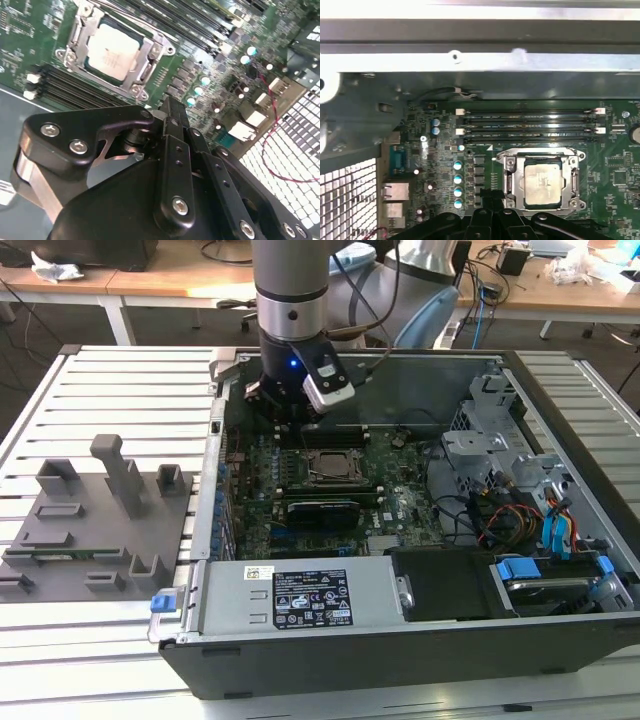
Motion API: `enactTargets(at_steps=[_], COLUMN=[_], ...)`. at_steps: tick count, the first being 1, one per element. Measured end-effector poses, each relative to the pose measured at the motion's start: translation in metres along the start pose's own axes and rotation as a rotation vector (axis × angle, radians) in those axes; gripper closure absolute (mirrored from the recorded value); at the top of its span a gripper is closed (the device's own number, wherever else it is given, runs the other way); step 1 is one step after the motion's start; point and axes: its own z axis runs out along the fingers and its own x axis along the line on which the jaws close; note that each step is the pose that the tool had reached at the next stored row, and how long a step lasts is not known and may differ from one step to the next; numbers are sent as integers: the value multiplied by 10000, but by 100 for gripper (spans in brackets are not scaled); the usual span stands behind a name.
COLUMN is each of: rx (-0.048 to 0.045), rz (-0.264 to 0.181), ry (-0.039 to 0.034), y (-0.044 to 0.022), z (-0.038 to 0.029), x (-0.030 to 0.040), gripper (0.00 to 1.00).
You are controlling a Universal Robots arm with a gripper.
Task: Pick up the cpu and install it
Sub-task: 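Install the first cpu locking lever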
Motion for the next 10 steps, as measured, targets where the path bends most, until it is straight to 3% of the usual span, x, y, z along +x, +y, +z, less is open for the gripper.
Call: enactTargets(at_steps=[3, 5, 6, 8, 9, 10], rx=[-2, -96, -210, -530, -749, -908], rz=[0, 3, 4, 15, 21, 26], ry=[-1, 2, 3, 6, 8, 11], y=[0, -1, -1, -1, -1, -1], z=[0, -1, -1, -1, -1, -1], x=[41, 65, 72, 82, 87, 90], gripper=[89, 89, 89, 89, 89, 89])
